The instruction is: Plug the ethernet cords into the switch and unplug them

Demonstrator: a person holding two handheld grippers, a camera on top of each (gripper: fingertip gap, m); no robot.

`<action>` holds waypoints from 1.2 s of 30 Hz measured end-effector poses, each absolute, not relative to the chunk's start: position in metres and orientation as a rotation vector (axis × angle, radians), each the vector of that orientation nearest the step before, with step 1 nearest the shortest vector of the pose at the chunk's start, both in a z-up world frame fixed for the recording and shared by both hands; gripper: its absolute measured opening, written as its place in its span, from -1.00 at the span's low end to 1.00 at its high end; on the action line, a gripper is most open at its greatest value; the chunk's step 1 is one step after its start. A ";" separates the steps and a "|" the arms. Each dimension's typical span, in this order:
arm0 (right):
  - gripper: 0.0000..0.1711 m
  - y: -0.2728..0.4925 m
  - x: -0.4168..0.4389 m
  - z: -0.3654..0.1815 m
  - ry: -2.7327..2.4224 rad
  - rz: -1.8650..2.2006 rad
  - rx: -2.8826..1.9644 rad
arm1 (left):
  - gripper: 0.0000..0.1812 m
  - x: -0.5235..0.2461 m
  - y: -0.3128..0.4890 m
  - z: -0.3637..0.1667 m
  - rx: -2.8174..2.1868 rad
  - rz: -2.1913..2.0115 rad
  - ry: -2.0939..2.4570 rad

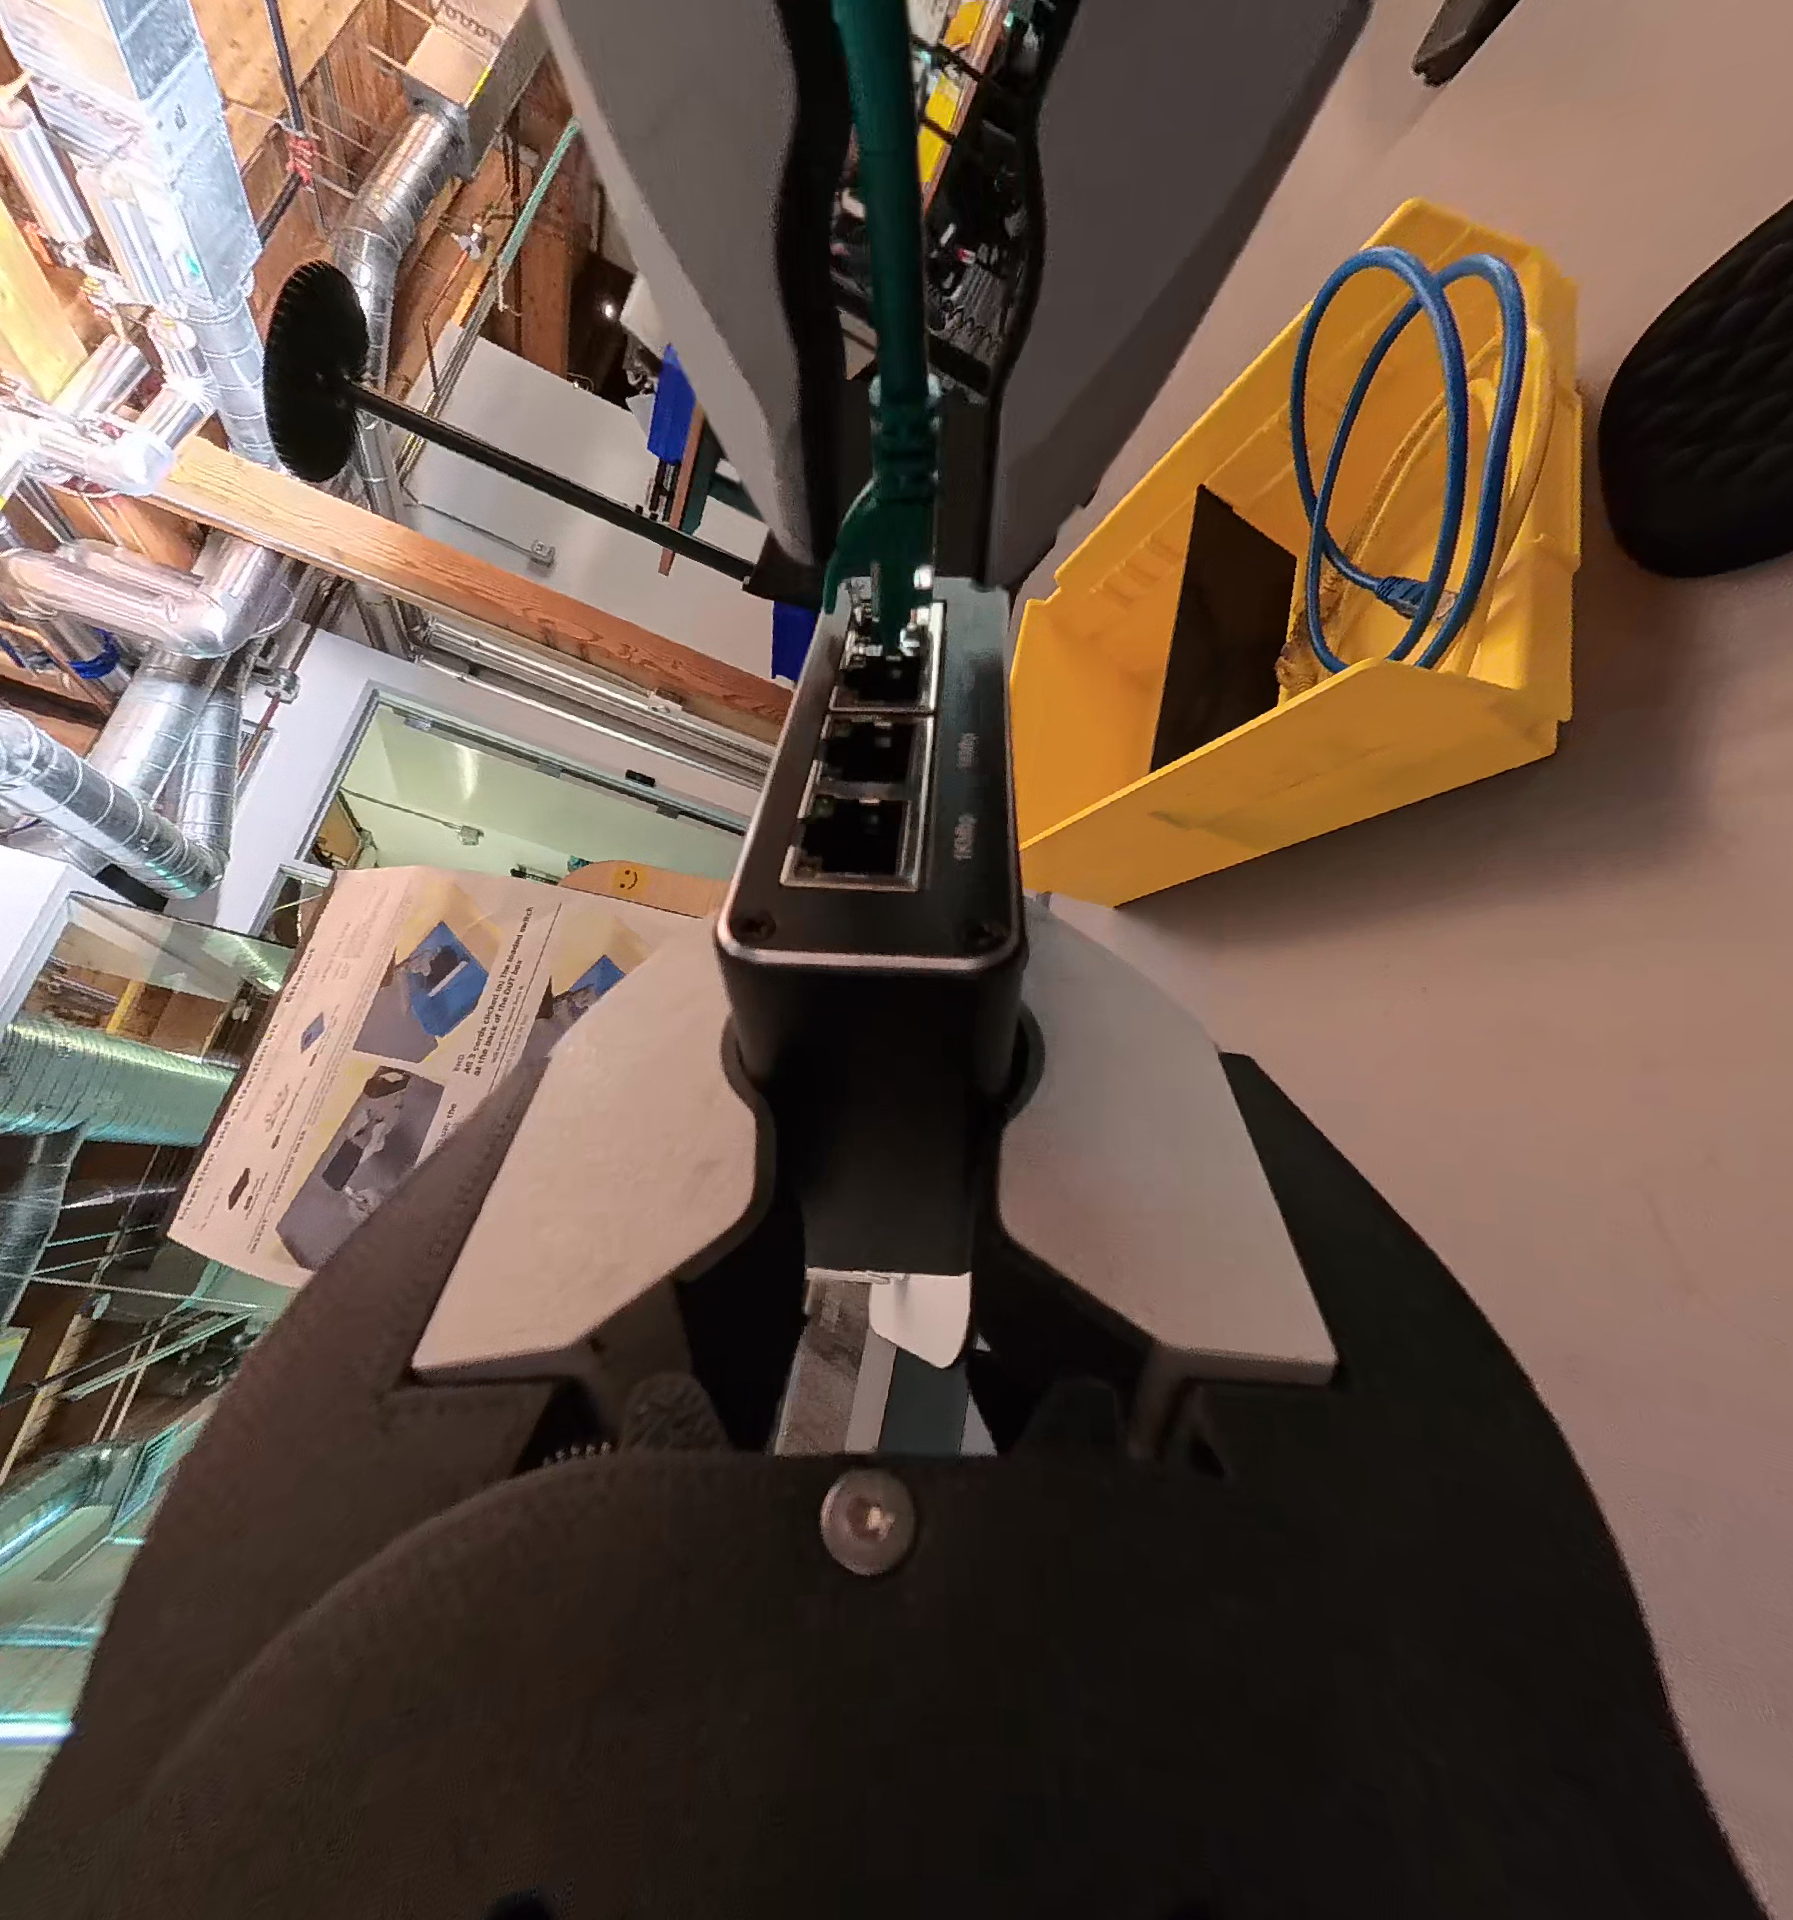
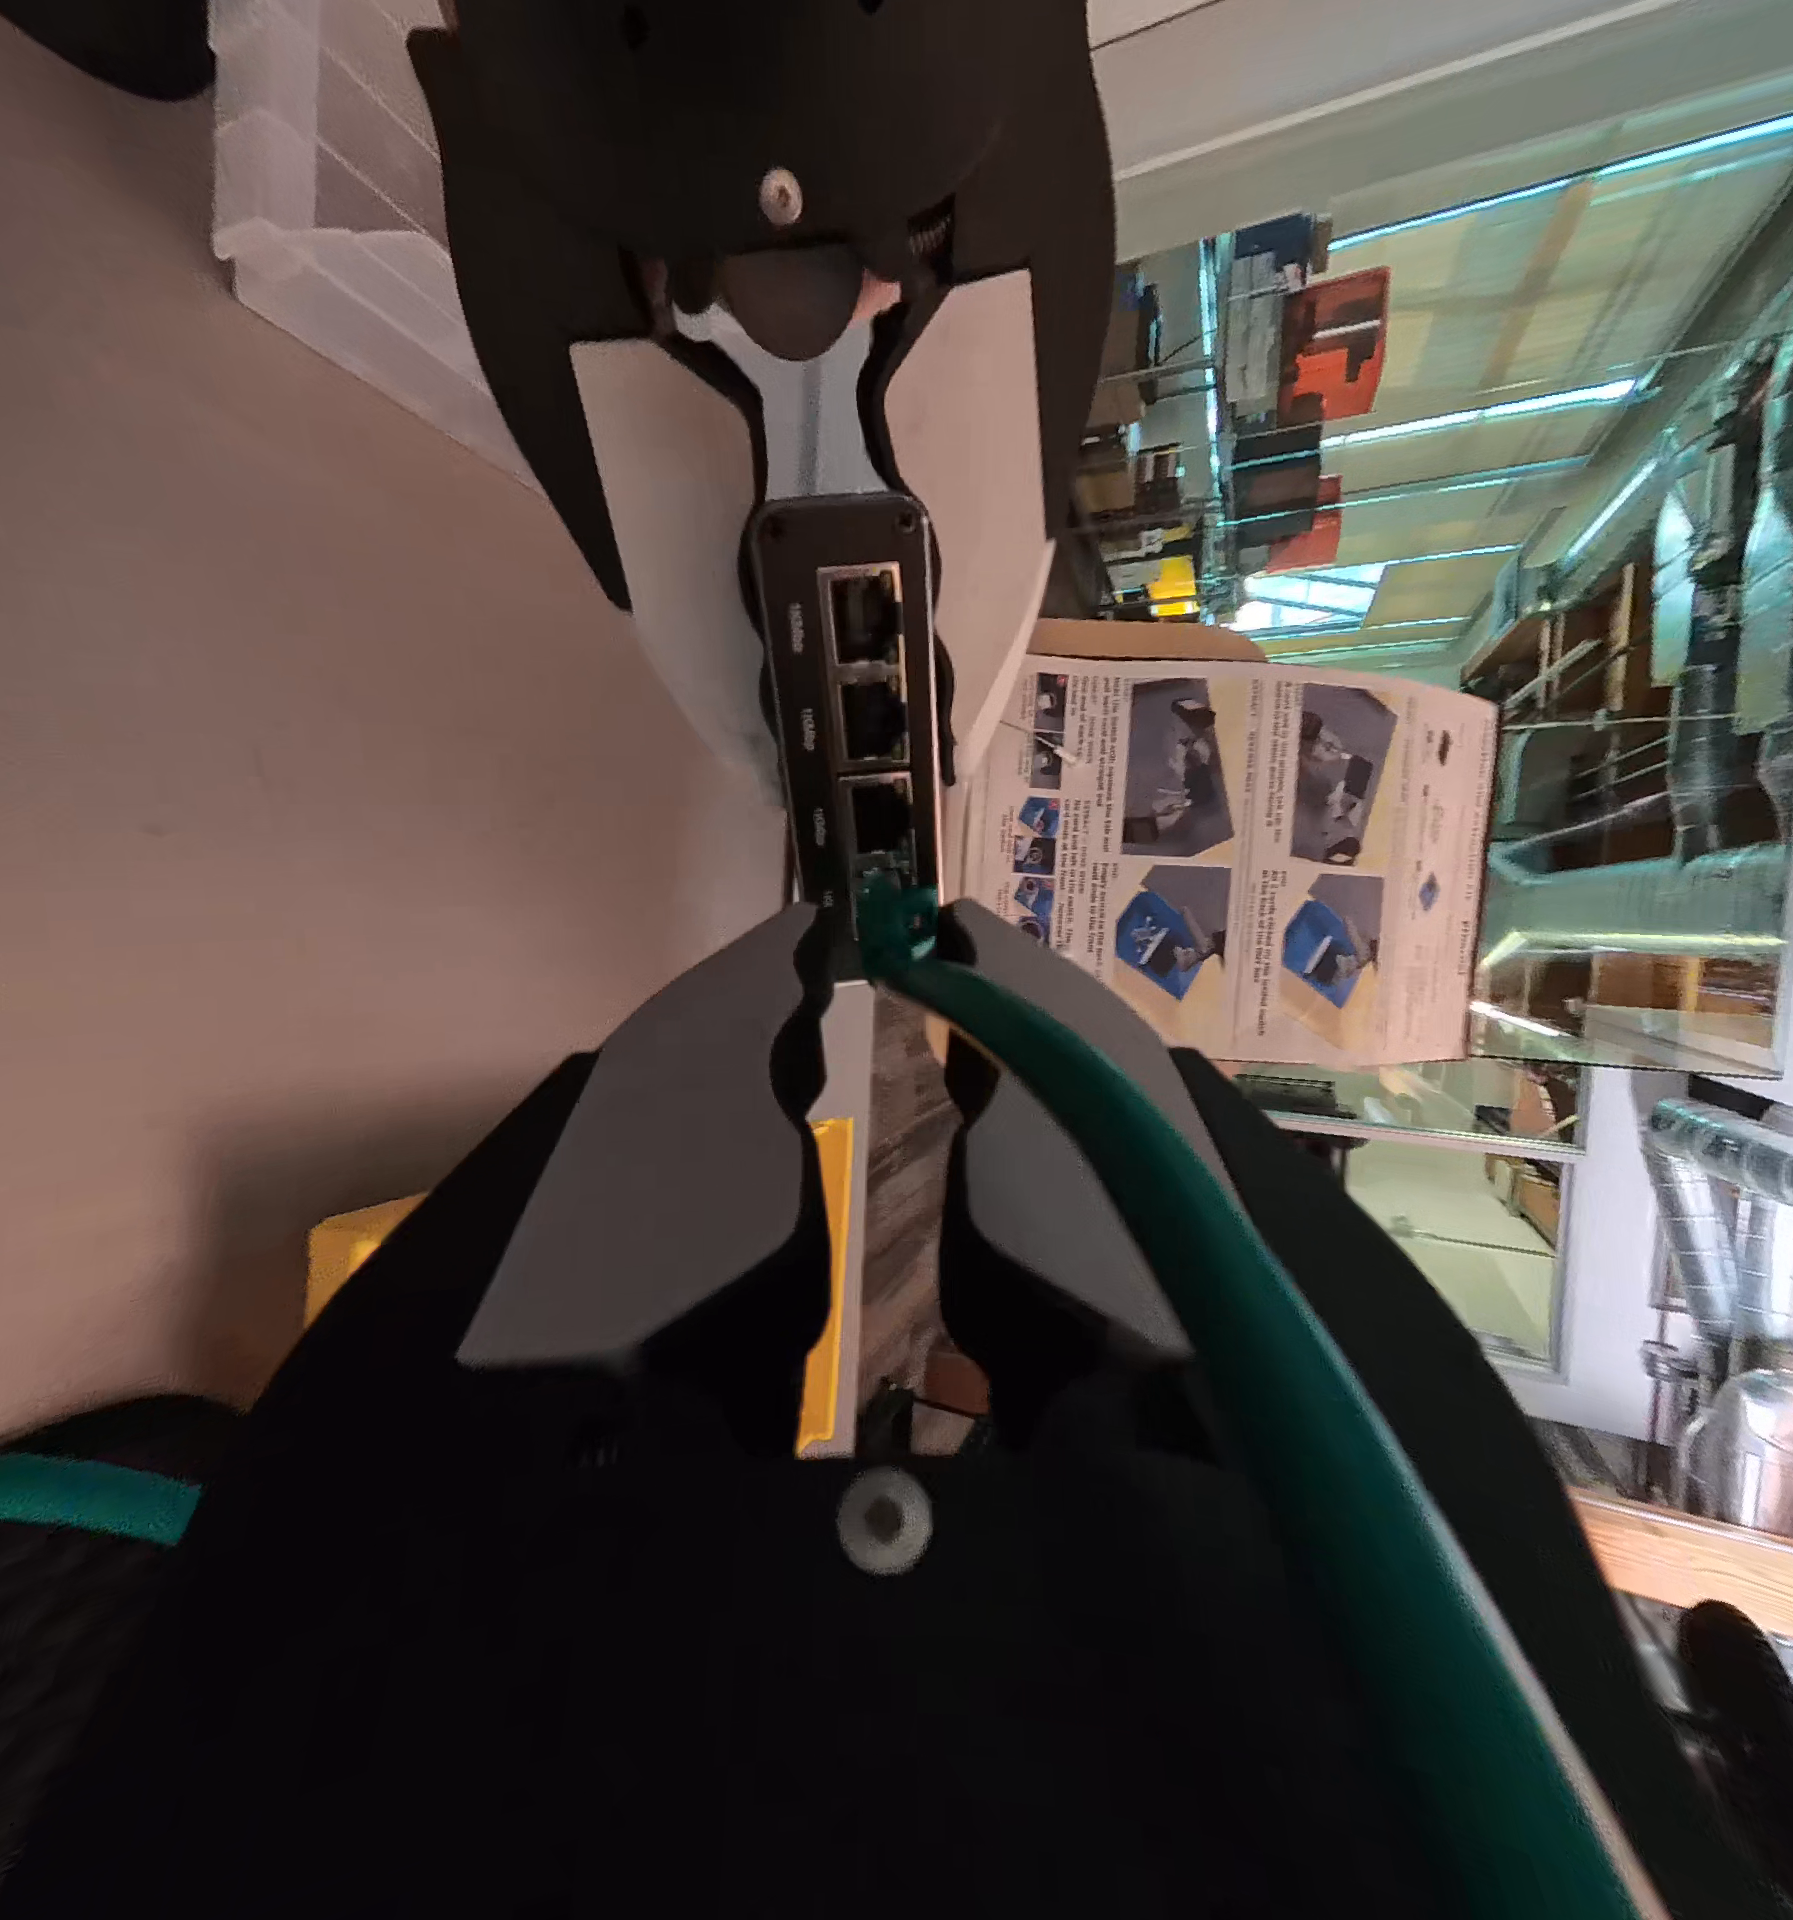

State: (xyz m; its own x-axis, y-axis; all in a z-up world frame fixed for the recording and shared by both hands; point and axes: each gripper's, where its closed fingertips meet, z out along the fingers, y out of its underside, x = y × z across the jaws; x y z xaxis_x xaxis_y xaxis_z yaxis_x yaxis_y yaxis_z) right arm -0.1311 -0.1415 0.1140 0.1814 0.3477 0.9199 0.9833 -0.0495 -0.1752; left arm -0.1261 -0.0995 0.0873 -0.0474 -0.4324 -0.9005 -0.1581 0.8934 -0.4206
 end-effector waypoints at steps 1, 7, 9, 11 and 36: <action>-0.82 -0.142 -0.131 0.116 -1.316 -0.913 -1.538 | -0.60 -0.126 -0.101 0.087 -0.464 -0.244 1.625; -0.82 -0.141 -0.132 0.113 -1.364 -0.950 -1.517 | -0.60 -0.127 -0.103 0.085 -0.455 -0.240 1.637; -0.82 -0.140 -0.130 0.110 -1.381 -0.966 -1.529 | -0.60 -0.126 -0.102 0.084 -0.449 -0.220 1.637; -0.82 -0.139 -0.130 0.111 -1.403 -1.012 -1.506 | -0.60 -0.125 -0.101 0.085 -0.439 -0.206 1.620; -0.82 -0.134 -0.131 0.104 -1.397 -0.617 -1.860 | -0.55 -0.121 -0.091 0.087 -0.525 -0.336 1.668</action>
